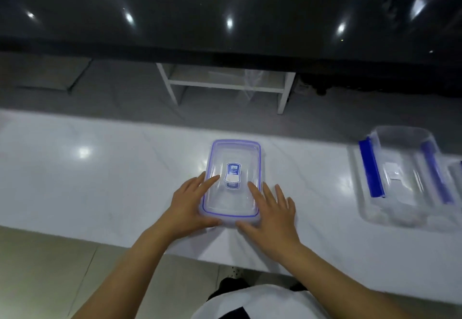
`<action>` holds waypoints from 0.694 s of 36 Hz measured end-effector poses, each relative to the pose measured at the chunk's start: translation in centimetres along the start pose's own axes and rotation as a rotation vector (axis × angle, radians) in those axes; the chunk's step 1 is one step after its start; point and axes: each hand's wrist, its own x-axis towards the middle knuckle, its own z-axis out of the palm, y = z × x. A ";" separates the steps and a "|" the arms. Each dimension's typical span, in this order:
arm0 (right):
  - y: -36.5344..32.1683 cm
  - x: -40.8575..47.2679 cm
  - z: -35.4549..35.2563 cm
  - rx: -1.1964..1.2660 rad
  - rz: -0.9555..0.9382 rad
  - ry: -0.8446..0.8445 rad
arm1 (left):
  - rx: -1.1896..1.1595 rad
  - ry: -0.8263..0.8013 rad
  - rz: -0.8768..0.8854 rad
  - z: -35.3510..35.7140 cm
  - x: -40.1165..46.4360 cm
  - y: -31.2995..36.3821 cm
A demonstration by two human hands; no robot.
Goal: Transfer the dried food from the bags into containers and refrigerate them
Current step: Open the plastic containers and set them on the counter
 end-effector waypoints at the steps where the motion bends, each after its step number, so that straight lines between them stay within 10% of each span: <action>1: -0.1 0.0 0.2 -0.013 0.002 -0.001 | 0.009 -0.002 0.014 0.0 0.1 -0.3; 18: 0.6 -1.8 -1.5 -0.049 -0.023 -0.032 | 0.065 -0.090 -0.111 -0.6 0.0 0.6; 25: 6.5 -8.7 -9.0 -0.029 0.211 0.197 | -0.043 0.101 0.152 -0.6 3.9 12.5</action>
